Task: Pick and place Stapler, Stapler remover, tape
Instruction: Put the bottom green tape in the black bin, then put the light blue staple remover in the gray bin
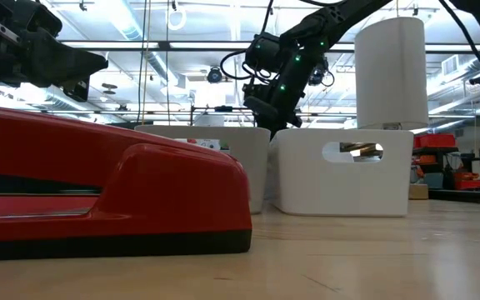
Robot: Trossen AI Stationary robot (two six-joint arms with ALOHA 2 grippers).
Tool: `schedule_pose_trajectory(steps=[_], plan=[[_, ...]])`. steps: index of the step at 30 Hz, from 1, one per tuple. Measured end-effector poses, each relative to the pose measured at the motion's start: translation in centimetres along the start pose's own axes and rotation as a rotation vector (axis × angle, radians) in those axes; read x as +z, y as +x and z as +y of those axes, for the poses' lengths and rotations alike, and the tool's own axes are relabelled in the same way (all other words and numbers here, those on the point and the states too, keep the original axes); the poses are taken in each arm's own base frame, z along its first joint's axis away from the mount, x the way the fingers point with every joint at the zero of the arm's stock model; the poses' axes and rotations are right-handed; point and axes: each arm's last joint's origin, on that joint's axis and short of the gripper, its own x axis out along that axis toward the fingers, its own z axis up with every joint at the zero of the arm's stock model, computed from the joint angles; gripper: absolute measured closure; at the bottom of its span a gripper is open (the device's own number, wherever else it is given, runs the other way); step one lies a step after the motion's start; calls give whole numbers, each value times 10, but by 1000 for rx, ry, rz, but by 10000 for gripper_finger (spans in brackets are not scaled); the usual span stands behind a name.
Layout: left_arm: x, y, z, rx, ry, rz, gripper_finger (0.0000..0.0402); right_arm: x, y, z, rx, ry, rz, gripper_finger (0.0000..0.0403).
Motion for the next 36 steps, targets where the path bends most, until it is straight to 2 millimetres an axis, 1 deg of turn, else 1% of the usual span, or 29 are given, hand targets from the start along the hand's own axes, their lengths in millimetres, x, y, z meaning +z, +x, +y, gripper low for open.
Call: schedule_pose_trajectory(steps=[5,9,13,20,26,31,36], plan=[[0,0,0,0,0,0,374,-1,0,0,2,-1,6,308],[0,0,0,0,0,0,374,-1,0,0,7,0,13,293],[0,0,0,0,0,0,374,-3,0,0,8,-2,37,256],[0,0,0,0,0,0,374,-3,0,0,9,1,27,183],[0,0,0,0,0,0,374,-2,0,0,9,0,26,151],[0,0,0,0,0,0,374,0,-12,-1,18,-2,0,143],[0,0,0,0,0,0,374,5,-32,-2,42,0,-50,142]])
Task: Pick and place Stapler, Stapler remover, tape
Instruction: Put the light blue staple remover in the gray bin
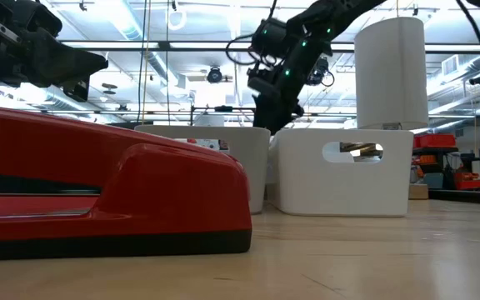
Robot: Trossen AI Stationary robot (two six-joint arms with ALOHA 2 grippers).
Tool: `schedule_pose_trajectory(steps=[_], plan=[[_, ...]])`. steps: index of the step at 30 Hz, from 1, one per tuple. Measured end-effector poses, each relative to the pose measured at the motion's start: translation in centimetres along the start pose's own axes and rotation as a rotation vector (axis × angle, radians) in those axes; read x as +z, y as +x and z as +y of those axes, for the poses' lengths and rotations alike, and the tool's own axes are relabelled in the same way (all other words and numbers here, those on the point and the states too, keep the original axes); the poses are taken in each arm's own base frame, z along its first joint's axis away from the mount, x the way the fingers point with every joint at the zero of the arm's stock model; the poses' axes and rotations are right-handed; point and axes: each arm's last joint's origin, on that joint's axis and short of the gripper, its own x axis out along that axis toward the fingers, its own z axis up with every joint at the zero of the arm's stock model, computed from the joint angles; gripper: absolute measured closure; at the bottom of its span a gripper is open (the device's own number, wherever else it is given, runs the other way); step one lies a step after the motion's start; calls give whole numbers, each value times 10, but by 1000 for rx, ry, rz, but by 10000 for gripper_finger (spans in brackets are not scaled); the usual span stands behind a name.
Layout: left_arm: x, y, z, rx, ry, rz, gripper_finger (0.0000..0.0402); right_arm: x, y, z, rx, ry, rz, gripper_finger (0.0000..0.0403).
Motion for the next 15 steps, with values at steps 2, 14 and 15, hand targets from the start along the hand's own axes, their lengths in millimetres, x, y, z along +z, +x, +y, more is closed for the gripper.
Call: schedule_pose_trajectory(steps=[2,14,15], plan=[[0,0,0,0,0,0,374,2,-8,-1,2,-2,-19,142],[0,0,0,0,0,0,374,-4,-30,-3,-4,-10,24,142],[0,0,0,0,0,0,374,-5,-30,-3,-5,-11,35,142]])
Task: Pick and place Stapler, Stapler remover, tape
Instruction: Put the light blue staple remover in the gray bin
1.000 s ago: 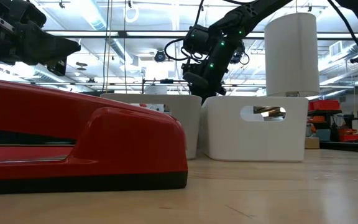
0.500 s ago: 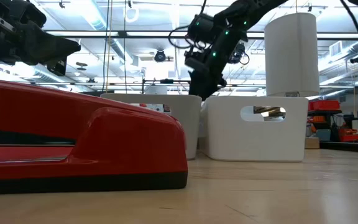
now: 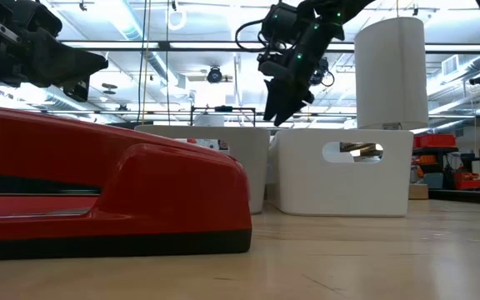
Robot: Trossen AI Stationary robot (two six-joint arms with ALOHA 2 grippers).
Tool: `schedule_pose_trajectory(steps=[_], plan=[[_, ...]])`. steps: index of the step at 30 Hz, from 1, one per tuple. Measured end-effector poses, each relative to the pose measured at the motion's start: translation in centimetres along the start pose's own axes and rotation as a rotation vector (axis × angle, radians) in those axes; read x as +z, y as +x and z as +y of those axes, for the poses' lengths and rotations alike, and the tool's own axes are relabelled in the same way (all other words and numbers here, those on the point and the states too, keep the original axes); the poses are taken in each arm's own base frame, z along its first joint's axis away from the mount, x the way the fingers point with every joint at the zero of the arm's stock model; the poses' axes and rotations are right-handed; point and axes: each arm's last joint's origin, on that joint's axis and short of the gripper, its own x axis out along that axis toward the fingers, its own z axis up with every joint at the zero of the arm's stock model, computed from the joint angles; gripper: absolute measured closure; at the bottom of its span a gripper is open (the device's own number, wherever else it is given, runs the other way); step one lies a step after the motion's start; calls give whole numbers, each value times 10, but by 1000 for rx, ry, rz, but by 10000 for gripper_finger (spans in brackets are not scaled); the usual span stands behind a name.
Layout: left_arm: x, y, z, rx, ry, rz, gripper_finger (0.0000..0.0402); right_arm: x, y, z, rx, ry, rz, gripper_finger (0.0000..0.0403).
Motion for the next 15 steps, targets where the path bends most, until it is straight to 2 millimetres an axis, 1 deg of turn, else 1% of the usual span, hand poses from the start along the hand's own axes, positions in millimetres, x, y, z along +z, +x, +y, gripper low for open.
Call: schedule_pose_trajectory(steps=[5,7,11,15], plan=[[0,0,0,0,0,0,374,-9,1,-1,-3,5,28,142],[0,0,0,-1,0,0,374,-13,-1,-1,-1,6,14,142],[0,0,0,0,0,0,374,-29,-3,-3,-2,13,20,142],[0,0,0,-1,0,0,374,-45,-10,-5,-11,45,28,142]])
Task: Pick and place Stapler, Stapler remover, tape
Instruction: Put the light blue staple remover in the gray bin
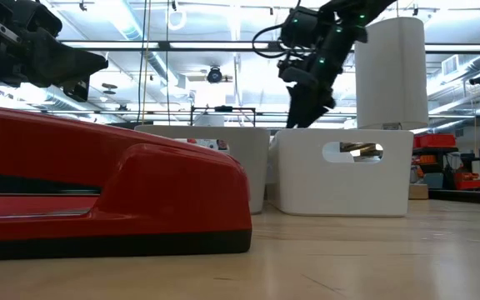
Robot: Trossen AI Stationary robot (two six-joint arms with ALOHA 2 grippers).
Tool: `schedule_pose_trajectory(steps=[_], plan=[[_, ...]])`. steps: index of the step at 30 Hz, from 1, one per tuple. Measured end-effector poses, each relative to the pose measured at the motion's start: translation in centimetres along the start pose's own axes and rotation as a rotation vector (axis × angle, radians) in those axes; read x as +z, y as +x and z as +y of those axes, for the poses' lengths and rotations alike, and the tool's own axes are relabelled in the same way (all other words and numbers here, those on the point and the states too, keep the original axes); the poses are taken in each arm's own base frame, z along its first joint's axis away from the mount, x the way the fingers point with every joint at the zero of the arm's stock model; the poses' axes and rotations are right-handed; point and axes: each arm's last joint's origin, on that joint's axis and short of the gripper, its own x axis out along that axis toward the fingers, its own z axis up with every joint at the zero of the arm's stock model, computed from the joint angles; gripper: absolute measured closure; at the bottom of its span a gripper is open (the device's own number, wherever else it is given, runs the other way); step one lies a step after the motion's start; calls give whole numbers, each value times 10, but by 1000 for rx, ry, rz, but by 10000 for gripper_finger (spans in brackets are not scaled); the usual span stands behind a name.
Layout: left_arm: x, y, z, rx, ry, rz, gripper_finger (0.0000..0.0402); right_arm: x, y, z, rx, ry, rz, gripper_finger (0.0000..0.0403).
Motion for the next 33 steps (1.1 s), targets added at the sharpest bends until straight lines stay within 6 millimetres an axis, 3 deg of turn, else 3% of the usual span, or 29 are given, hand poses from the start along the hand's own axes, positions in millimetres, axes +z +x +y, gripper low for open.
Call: schedule_pose_trajectory(steps=[15,27,33], plan=[[0,0,0,0,0,0,374,-56,-21,-10,-32,153,10,142],[0,0,0,0,0,0,374,-88,-19,-16,-94,247,43,142],[0,0,0,0,0,0,374,-95,-15,-16,-100,254,64,142]])
